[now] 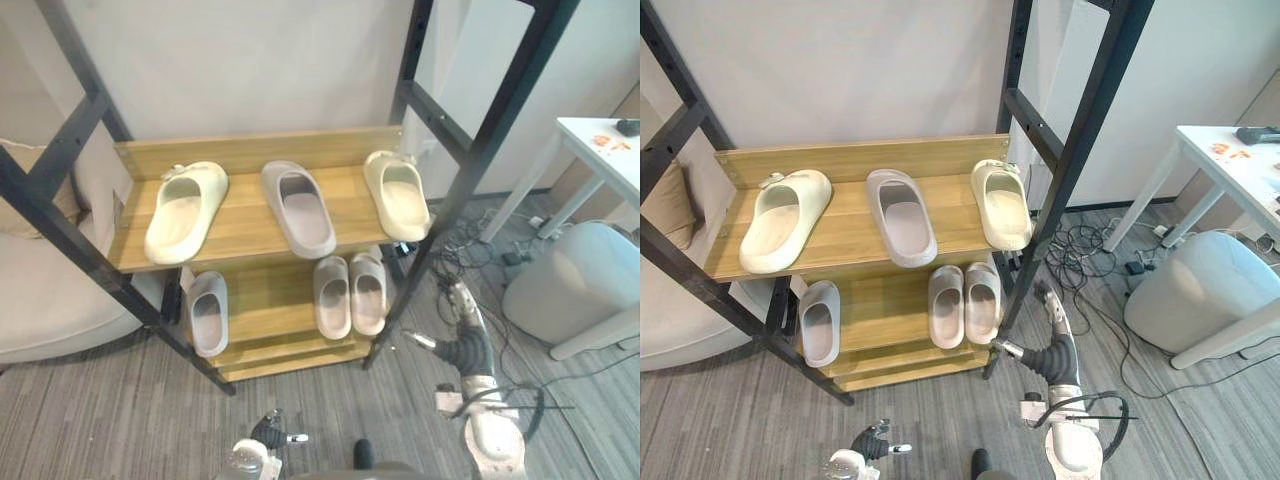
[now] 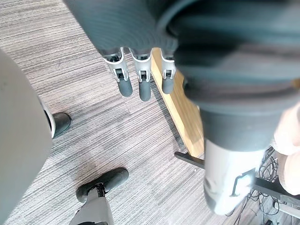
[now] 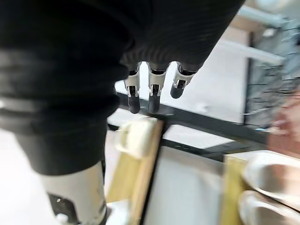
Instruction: Organize the slippers on the shoe rack
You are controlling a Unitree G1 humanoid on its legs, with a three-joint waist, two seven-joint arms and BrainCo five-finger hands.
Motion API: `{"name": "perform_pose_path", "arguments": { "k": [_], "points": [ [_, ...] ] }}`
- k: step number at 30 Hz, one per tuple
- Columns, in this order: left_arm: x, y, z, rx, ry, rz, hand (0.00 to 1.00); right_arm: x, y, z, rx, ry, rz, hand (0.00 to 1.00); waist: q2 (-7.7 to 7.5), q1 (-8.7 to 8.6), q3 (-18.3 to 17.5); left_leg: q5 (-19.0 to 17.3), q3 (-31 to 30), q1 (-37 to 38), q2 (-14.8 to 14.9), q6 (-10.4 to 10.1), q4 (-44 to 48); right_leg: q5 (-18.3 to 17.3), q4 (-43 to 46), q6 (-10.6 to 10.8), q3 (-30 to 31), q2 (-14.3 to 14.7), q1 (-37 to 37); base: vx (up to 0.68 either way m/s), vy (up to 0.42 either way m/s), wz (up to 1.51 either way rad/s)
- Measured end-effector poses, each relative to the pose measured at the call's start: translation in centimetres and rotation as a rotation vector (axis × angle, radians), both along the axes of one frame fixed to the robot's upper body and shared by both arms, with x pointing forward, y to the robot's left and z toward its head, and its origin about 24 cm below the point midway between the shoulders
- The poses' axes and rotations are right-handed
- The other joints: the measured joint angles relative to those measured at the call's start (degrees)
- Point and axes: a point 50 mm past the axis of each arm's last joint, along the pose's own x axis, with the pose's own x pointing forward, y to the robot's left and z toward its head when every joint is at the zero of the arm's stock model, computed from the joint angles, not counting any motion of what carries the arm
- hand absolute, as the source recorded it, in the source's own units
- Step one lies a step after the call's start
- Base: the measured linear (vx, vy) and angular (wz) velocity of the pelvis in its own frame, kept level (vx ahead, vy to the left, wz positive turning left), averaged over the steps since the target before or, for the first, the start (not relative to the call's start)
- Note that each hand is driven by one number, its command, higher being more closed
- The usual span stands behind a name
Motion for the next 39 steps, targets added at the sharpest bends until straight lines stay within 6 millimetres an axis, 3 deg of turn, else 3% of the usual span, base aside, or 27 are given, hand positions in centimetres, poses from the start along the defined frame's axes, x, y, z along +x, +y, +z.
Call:
{"name": "perform_pose_path", "arguments": {
  "k": [6, 17, 24, 29, 39],
  "points": [
    [0.0, 0.0, 0.0, -0.003, -0.004, 0.0, 0.0, 1.6, 0.1, 2.2, -0.06, -0.127, 0.035, 0.0, -0.25, 0.39, -0.1, 0.1, -1.5, -0.3, -0.6, 0.2, -0.6, -0.7, 1.2, 0.5, -1.1, -1.0, 0.1, -0.04, -0.004, 0.11],
    [0.2, 0.3, 0.2, -0.007, -0.017, 0.021, 0.0, 5.2, 0.4, 8.9, -0.199, -0.459, 0.074, 0.0, -0.94, 1.92, -0.6, 0.8, -4.9, -1.7, -1.6, 1.3, -1.3, -1.2, 0.7, 1.2, -4.2, -2.0, 0.0, 0.03, -0.01, 0.16],
    [0.3, 0.6, 0.2, -0.009, -0.025, 0.044, 0.0, 8.9, -0.5, 8.9, -0.277, -0.416, 0.061, 0.0, -1.57, 2.82, -1.0, 0.9, -6.5, -2.8, -2.0, 1.4, -1.4, -1.2, -0.4, 1.2, -5.8, -2.1, 0.1, 0.03, -0.025, 0.13],
    [0.5, 0.5, 0.3, -0.024, -0.029, 0.038, 0.0, 12.4, -2.4, 8.1, -0.348, -0.3, -0.003, 0.0, -1.56, 3.11, -1.0, 0.9, -8.2, -4.2, -2.0, 1.4, -1.1, -1.2, -1.2, 1.2, -7.6, -2.1, 0.0, 0.04, -0.043, 0.16],
    [0.5, 0.8, 0.4, -0.036, -0.042, 0.084, 0.0, 15.5, -4.4, 7.4, -0.35, -0.179, -0.074, 0.0, -1.64, 3.39, -1.0, 1.0, -9.7, -5.3, -2.1, 1.4, -0.8, -1.2, -1.4, 1.2, -8.8, -2.2, 0.0, 0.0, -0.024, 0.08]
  ]
}}
